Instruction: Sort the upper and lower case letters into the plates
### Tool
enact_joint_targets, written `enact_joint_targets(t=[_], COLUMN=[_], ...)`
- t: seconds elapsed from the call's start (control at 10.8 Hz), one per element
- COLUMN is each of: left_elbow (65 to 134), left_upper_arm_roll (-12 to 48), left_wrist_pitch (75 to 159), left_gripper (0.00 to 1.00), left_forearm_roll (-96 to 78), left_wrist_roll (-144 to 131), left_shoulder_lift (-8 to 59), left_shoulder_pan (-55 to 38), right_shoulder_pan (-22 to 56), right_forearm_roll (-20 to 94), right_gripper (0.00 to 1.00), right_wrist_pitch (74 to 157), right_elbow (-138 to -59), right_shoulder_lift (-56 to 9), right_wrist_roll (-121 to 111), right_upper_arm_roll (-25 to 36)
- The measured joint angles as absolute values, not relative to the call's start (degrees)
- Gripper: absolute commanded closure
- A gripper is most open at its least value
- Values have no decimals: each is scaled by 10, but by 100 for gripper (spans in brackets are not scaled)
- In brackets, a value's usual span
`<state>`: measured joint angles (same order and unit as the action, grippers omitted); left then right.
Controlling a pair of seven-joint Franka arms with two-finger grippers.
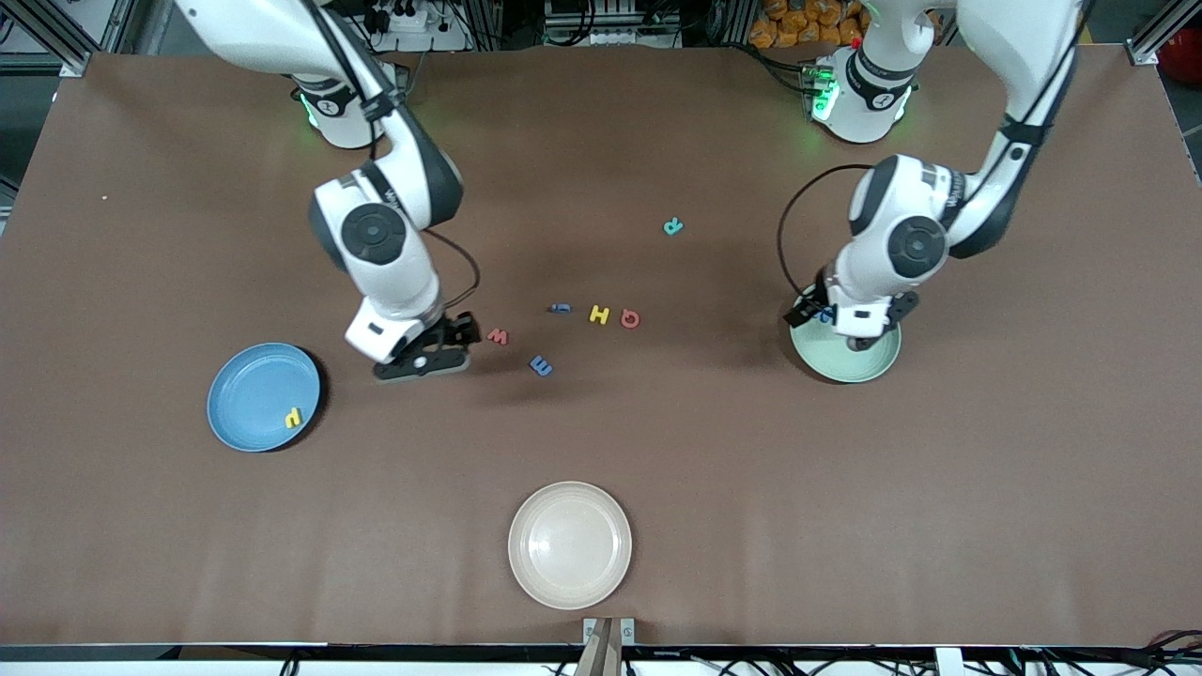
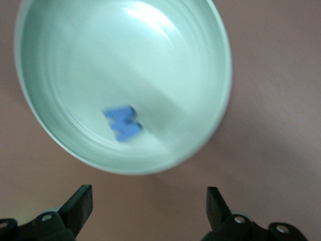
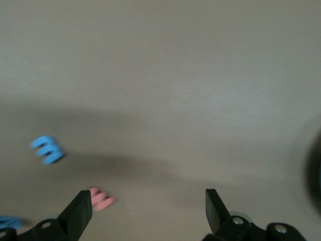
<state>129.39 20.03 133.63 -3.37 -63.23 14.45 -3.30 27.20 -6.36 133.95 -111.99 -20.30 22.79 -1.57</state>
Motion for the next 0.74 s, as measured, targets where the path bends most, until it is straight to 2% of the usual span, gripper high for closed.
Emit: enact_joint_targets(t=[0.37,0.74], left_elbow=[1257,1212], left_upper_arm_roll=[205,204], left_wrist_pitch=[1391,1407], left_gripper=[0,0], left_forearm_roll=[-54,-54], left_wrist_roll=[-850,-944], left_shoulder_lift=[162,195], left_shoulder_pan=[-184,-238], right_shoulder_pan=[317,287], right_forearm_roll=[-47,-46], right_gripper=[0,0], right_wrist_pitch=[1340,1305], right_elbow=[-1109,-1097], right_shoulder_lift=[-232,-239], right_wrist_roll=[377,424], right_upper_arm_roll=[-16,-5])
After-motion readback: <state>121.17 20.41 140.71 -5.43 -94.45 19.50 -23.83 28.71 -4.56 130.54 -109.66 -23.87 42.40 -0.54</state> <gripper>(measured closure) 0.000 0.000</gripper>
